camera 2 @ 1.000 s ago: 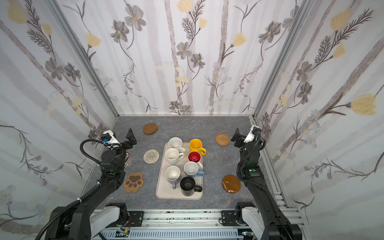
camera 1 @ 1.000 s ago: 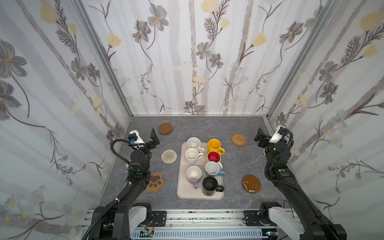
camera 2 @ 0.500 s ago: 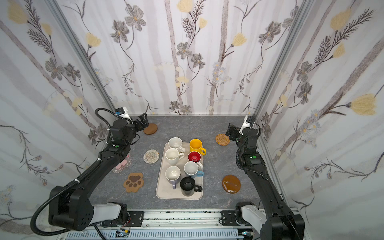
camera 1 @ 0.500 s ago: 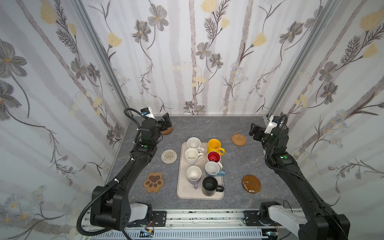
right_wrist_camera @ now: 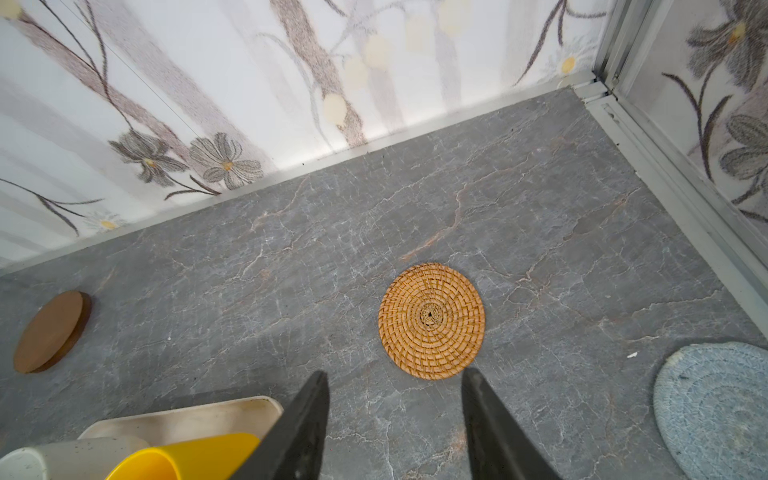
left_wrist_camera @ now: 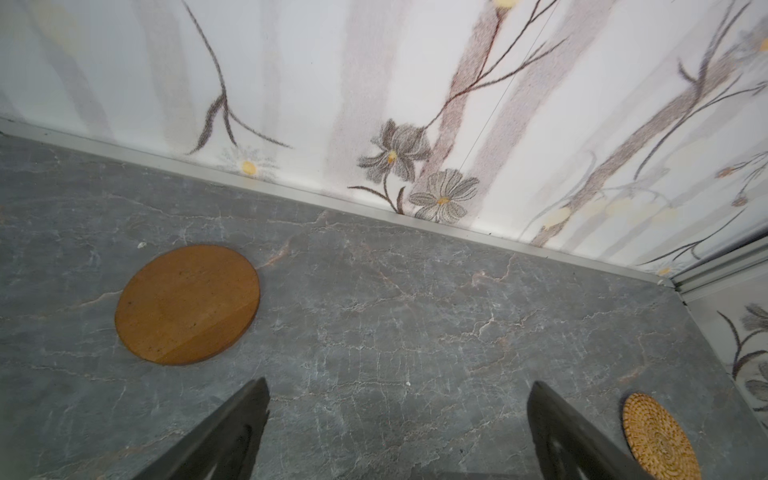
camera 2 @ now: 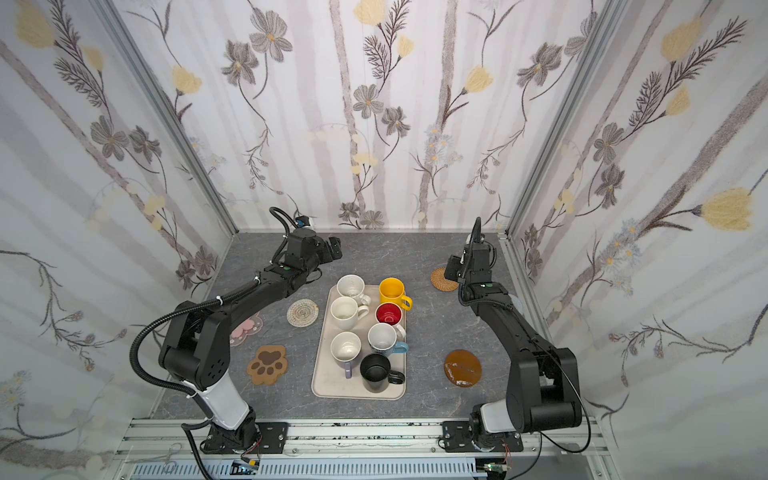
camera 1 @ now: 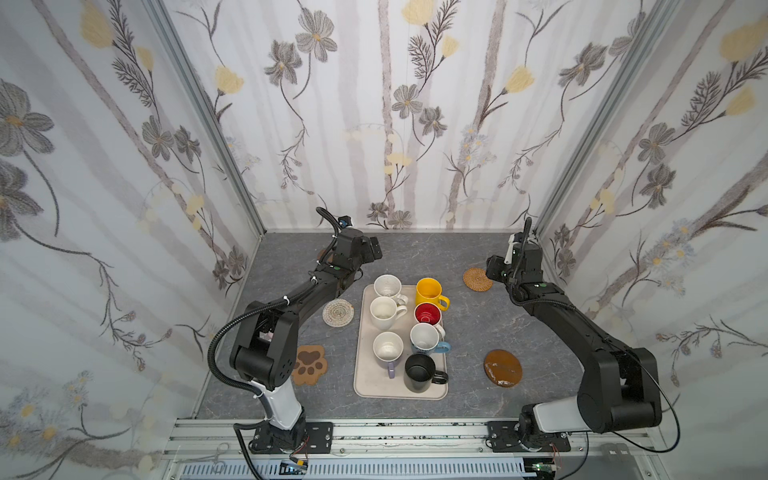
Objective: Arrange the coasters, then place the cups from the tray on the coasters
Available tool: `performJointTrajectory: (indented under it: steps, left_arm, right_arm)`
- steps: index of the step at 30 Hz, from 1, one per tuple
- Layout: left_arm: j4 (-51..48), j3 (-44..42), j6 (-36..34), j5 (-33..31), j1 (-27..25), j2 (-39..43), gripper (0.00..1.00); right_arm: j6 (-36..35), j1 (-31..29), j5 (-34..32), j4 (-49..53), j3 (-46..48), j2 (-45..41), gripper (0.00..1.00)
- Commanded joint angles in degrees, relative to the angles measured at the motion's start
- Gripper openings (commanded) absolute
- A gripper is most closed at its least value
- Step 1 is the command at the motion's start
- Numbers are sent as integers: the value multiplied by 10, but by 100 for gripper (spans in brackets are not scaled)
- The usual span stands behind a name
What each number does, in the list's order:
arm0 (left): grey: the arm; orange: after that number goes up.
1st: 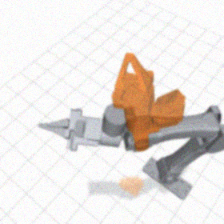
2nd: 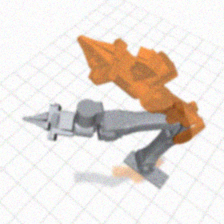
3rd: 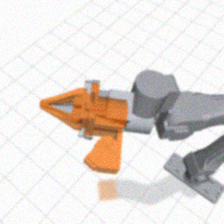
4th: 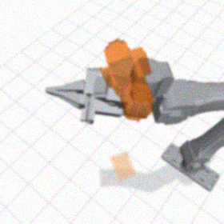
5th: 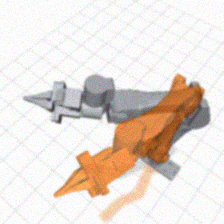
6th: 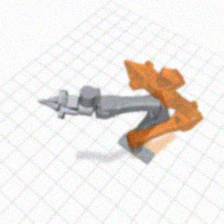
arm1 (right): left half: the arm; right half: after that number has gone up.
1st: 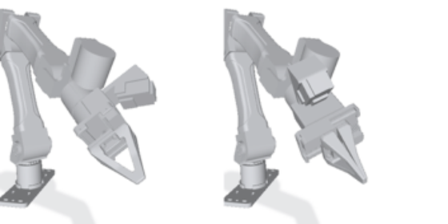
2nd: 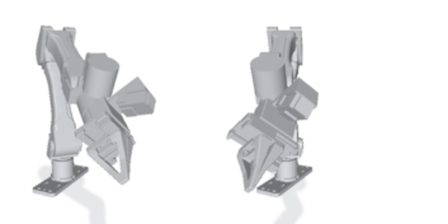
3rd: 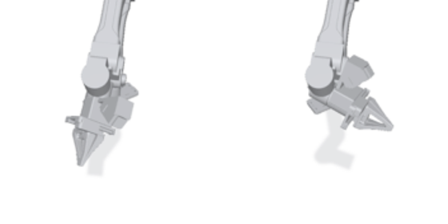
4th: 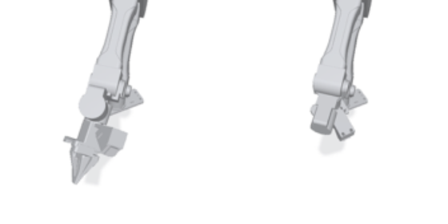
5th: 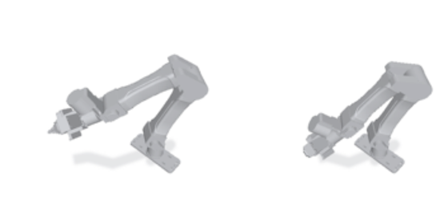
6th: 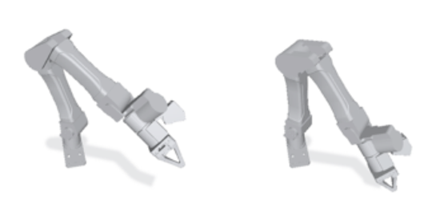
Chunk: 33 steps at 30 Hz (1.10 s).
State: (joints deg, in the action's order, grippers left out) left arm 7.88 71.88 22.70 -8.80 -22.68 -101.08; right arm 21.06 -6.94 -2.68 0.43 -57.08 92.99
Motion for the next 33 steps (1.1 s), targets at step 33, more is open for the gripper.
performJointTrajectory:
  steps: [33]
  left_arm:
    - [6, -37, 54, -89, -1, -11, 100]
  right_arm:
    - [66, 31, 97, 120, -208, 298, 0]
